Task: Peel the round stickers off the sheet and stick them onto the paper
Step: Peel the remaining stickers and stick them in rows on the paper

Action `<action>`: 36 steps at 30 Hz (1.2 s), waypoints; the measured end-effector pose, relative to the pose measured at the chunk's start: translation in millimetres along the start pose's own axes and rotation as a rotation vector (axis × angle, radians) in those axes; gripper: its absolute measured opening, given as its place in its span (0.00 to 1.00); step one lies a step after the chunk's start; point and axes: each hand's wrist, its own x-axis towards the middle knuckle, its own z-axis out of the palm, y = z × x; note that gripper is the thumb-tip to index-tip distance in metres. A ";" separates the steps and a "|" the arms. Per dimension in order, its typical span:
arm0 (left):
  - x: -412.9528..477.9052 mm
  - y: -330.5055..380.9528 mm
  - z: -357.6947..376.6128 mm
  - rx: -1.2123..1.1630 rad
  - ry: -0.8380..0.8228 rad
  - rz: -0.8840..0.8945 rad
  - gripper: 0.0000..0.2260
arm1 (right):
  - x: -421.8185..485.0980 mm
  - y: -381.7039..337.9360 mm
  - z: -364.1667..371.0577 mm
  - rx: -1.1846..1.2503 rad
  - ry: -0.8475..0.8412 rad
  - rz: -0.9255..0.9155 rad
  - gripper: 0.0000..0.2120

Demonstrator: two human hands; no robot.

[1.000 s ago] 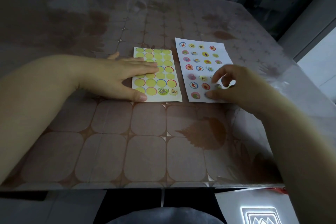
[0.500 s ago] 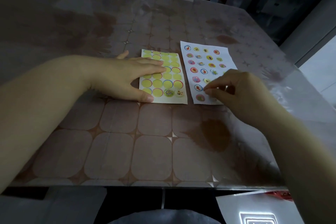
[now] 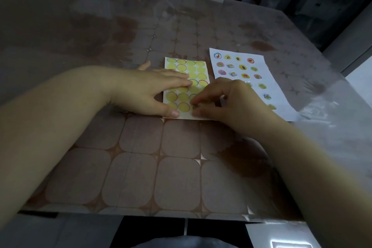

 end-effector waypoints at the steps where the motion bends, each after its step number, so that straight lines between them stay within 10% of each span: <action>1: -0.4 0.4 0.8 0.005 0.007 0.002 0.37 | -0.7 0.5 1.0 0.005 0.008 0.009 0.07; 27: 6.3 -11.8 11.1 0.048 0.142 0.068 0.38 | -15.0 -1.7 -35.3 0.137 0.285 0.049 0.04; 36: 37.0 -44.1 27.9 0.109 0.209 0.129 0.35 | -56.7 56.7 -66.7 -0.258 0.245 0.117 0.06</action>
